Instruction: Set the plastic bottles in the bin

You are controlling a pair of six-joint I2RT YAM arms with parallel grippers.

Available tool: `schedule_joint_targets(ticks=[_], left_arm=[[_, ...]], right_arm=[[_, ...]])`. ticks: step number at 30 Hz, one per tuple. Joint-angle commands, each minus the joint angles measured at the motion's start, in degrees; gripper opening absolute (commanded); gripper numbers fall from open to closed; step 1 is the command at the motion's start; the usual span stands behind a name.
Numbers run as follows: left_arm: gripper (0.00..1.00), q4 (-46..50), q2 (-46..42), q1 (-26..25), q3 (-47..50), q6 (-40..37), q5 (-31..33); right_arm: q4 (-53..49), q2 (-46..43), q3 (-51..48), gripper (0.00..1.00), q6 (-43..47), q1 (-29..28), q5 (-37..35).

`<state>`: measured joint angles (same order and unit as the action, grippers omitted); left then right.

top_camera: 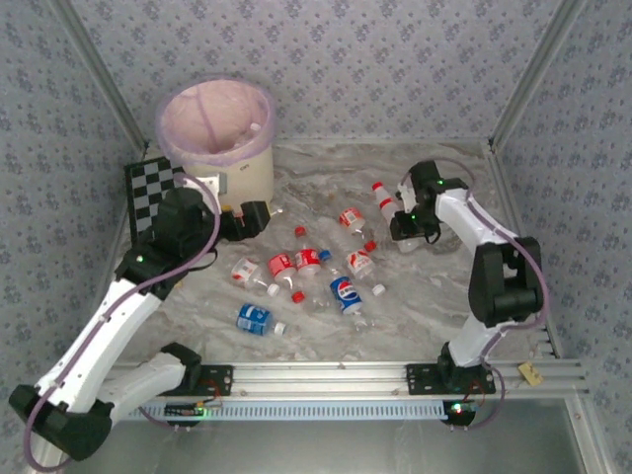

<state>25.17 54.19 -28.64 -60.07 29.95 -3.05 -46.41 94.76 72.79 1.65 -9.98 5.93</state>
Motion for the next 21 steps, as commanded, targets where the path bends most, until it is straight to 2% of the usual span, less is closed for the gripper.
schedule_joint_targets(ticks=[1,4,7,10,11,14,17,21], left_arm=[[1.00,-6.9,0.8,-1.0,-0.3,0.8,2.1],[0.99,-4.0,3.6,-1.4,-2.8,1.5,4.2],[0.99,-7.4,4.5,-4.1,-3.1,2.3,3.5],[0.99,-18.2,5.9,-8.8,-0.7,3.6,2.5],[0.99,-22.5,7.0,-10.4,0.4,4.1,2.3],[0.99,-34.3,11.5,-12.7,2.2,7.3,-1.8],[1.00,-42.1,17.7,-15.4,0.7,9.5,-6.4],[1.00,-40.5,25.1,-18.9,-5.5,6.6,-8.7]], right_arm=[[-1.9,-6.7,-0.7,0.44,-3.9,0.2,-3.3],[0.2,-13.8,-3.8,0.43,-7.2,0.1,-1.7],[3.1,-21.0,-8.4,0.42,-9.6,0.0,3.9],[11.6,-28.8,-14.4,0.41,-13.2,-0.4,14.6],[17.3,-31.7,-16.9,0.40,-15.7,-0.7,18.5],[29.1,-38.0,-22.6,0.38,-22.9,-2.6,24.0],[35.3,-39.8,-25.0,0.39,-26.4,-4.8,28.1],[35.3,-39.2,-24.0,0.38,-25.5,-8.8,26.9]])
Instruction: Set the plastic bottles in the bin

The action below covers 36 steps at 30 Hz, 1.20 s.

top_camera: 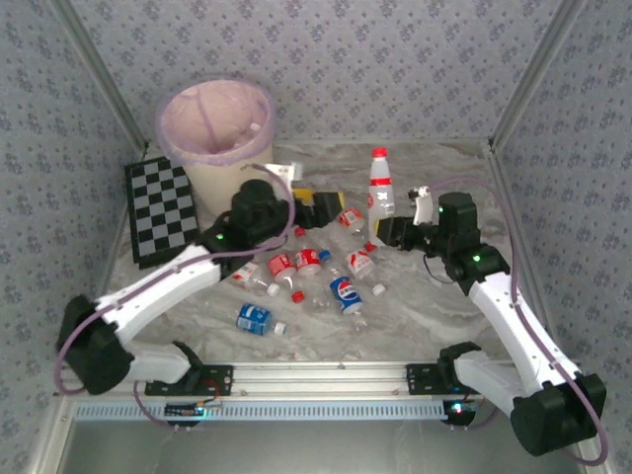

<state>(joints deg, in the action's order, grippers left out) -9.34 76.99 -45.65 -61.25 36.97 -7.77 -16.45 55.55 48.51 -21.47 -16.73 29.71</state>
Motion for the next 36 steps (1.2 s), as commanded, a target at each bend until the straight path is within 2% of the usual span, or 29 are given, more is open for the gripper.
schedule_joint_targets(ticks=[1,6,10,16,19,21,23,26,30,33,36], left_arm=[[0.99,-6.9,3.4,-2.3,-4.8,-0.2,-4.0],[0.92,-12.6,7.7,-3.0,-5.8,3.4,-6.8],[0.89,-11.8,8.7,-3.7,-6.8,2.5,-7.6],[0.74,-10.8,10.4,-3.9,-7.5,3.7,-7.4],[0.74,-9.0,11.1,-3.9,-8.7,3.5,-7.7],[0.80,-7.3,11.4,-3.9,-9.1,2.8,-7.1],[0.80,-7.1,11.5,-3.8,-8.7,2.7,-6.6],[0.73,-7.2,11.8,-3.9,-8.8,3.3,-7.1],[0.54,-6.2,12.1,-3.9,-9.5,3.1,-7.2],[0.48,-4.9,12.3,-3.8,-10.3,2.5,-7.1],[0.48,-2.6,12.4,-3.7,-11.7,1.2,-6.6]], right_arm=[[4.8,0.3,0.6,0.38,-1.8,-2.9,2.6],[4.8,1.6,1.3,0.37,-0.7,-6.0,1.8],[4.7,2.8,1.8,0.36,-0.2,-6.7,2.3],[5.8,3.2,2.4,0.36,-0.4,-7.4,2.5],[5.7,3.6,3.2,0.36,0.0,-7.4,2.4],[5.6,3.7,3.5,0.36,0.4,-7.4,2.4],[5.4,3.9,3.7,0.36,0.6,-7.5,2.3],[4.9,3.9,3.7,0.36,1.0,-7.5,1.3],[3.9,4.4,4.4,0.36,2.0,-7.5,0.0],[3.2,5.0,4.7,0.42,2.6,-7.4,-0.5],[1.3,5.4,5.7,0.56,3.8,-7.3,-1.0]])
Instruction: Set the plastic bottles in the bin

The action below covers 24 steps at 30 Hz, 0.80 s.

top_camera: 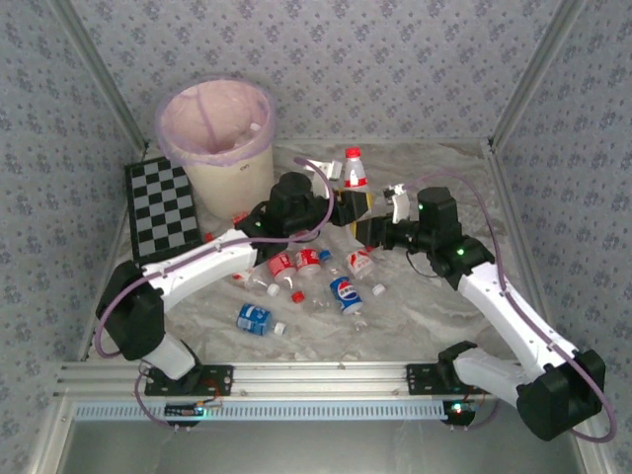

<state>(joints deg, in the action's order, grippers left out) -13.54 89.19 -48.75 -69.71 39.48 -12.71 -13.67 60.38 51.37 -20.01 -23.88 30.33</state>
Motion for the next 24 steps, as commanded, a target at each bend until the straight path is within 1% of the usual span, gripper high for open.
schedule_joint_targets(ticks=[1,2,4,6,7,11,13,16,18,21,24], left_arm=[[0.47,2.7,0.2,-0.3,-4.0,-2.0,-1.4],[0.46,3.9,0.3,0.0,-4.8,-2.4,-1.1],[0.44,6.1,0.5,0.9,-6.5,-3.6,-1.2],[0.42,9.4,0.7,2.2,-8.7,-5.2,-1.2],[0.41,11.7,0.7,3.0,-10.3,-6.6,-1.3],[0.38,21.9,0.3,7.5,-17.9,-13.5,-1.0],[0.33,25.4,-0.3,10.8,-21.3,-16.5,-0.8],[0.17,30.4,-0.8,16.7,-27.1,-20.6,0.3],[0.01,31.9,-0.7,20.7,-30.4,-23.1,1.7],[0.00,33.5,0.1,25.7,-34.3,-26.8,4.8],[0.00,35.3,2.1,30.6,-37.3,-28.6,6.9]], right_arm=[[-3.1,0.7,3.5,0.63,3.3,-0.1,-2.2],[-5.3,0.7,4.4,0.75,4.5,0.1,-3.1],[-10.0,0.2,5.8,0.88,7.2,1.1,-4.2],[-14.0,-1.1,6.4,0.98,9.1,2.7,-5.0],[-15.8,-2.1,6.4,1.00,9.8,3.9,-5.3],[-19.8,-6.1,4.0,1.00,9.9,8.5,-6.6],[-20.4,-7.3,2.5,1.00,8.8,9.9,-8.1],[-23.4,-6.7,1.8,1.00,8.6,10.0,-11.3],[-24.0,-6.1,1.6,1.00,8.2,9.8,-12.4],[-24.5,-5.6,1.7,1.00,7.5,9.6,-12.9],[-25.2,-5.6,2.3,1.00,7.3,9.2,-13.5]])
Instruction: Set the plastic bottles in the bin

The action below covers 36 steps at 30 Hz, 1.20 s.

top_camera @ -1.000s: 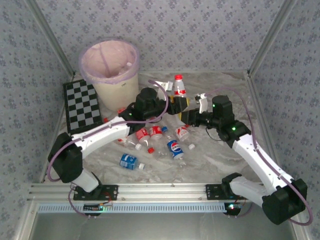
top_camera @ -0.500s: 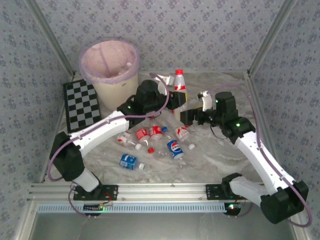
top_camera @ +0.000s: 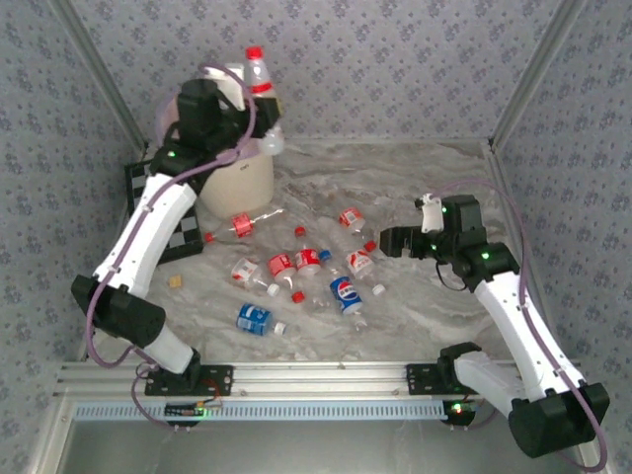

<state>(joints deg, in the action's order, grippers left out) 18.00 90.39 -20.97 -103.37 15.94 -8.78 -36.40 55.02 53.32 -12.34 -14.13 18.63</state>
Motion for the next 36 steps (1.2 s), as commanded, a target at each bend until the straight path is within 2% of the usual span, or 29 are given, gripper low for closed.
schedule_joint_targets(ticks=[1,7,11,15,18,25,31,36], left_arm=[[0.00,4.4,1.6,4.2,-4.6,-5.3,3.6],[0.00,10.3,8.8,12.1,-12.6,-6.0,3.6],[0.00,24.4,19.5,15.1,-28.1,-8.6,1.1],[0.00,41.0,33.3,15.8,-49.8,-11.3,-1.4],[0.00,47.5,39.6,15.8,-58.6,-11.8,-2.0],[0.00,45.7,40.9,15.8,-48.8,-11.9,-2.7],[0.00,46.8,42.6,13.9,-44.6,-15.0,-0.2],[0.00,46.6,45.3,13.4,-43.6,-15.4,-1.3]], right_arm=[[-2.9,-0.2,0.5,1.00,-0.4,-0.6,-2.0],[-5.8,-1.2,0.8,1.00,-0.3,-1.1,-4.2],[-6.9,-2.0,0.6,1.00,-0.7,-1.2,-5.1],[-8.4,-1.5,0.9,1.00,-0.6,-1.4,-5.9],[-8.6,-1.8,0.5,1.00,-0.6,-2.3,-7.3],[-9.3,-1.8,-0.1,1.00,0.1,-2.8,-9.3],[-7.9,-1.6,-1.7,1.00,-0.2,-2.8,-9.3],[-7.1,-1.2,-2.0,1.00,-0.5,-3.1,-9.4]])
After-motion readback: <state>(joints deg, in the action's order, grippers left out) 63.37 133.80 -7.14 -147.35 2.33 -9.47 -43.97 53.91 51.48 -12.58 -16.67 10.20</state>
